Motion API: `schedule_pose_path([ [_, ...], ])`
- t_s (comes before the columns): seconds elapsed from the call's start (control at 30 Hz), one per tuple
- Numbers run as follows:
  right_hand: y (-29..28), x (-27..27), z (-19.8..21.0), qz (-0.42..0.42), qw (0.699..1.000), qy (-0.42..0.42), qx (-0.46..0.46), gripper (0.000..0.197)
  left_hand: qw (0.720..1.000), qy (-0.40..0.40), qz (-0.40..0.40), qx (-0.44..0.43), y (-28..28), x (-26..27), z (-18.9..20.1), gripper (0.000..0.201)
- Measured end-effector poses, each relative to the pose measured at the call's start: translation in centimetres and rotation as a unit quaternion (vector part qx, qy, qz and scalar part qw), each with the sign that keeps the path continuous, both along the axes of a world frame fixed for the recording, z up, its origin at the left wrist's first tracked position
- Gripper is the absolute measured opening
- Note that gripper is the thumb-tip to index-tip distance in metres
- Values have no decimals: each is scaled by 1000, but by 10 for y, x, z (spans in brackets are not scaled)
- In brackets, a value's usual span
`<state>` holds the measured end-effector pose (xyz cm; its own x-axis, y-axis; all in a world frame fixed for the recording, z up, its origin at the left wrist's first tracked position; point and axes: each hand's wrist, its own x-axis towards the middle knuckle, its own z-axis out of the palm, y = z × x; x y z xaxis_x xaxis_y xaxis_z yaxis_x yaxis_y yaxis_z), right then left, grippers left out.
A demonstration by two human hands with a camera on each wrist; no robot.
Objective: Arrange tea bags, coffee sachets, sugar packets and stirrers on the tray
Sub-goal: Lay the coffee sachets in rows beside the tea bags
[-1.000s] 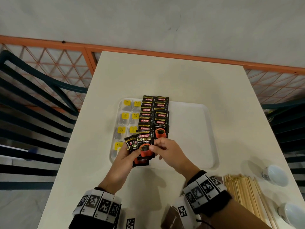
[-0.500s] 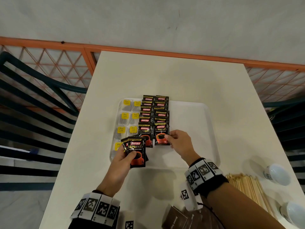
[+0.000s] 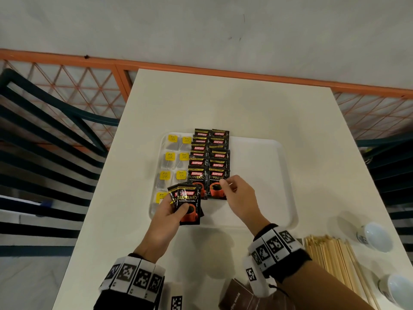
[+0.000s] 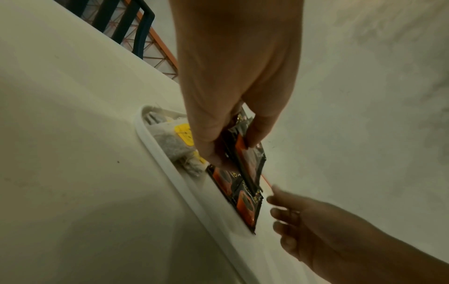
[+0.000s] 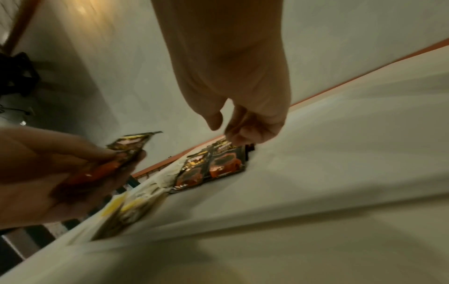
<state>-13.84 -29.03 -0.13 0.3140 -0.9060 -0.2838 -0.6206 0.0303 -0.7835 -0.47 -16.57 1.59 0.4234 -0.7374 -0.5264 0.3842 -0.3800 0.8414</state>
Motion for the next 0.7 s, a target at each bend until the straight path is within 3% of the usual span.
schedule_pose_path([
  [0.13,25,1,11,129,983,-74,104,18,1000,-17,-3,-4,-4,-2,-2,28],
  [0.3,34,0,8,78,979,-122,146,11,1000,-19,-5,-9,-9,-5,0,16],
  [0.37,35,0,6,70,975,-139,158,13,1000,18,-5,-9,-9,-4,4,24],
  [0.6,50,3,13,78,983,-148,-72,27,999,47,19,-2,-11,3,4,36],
  [0.7,56,2,13,131,975,-148,-106,20,998,35,47,17,-9,7,-1,37],
])
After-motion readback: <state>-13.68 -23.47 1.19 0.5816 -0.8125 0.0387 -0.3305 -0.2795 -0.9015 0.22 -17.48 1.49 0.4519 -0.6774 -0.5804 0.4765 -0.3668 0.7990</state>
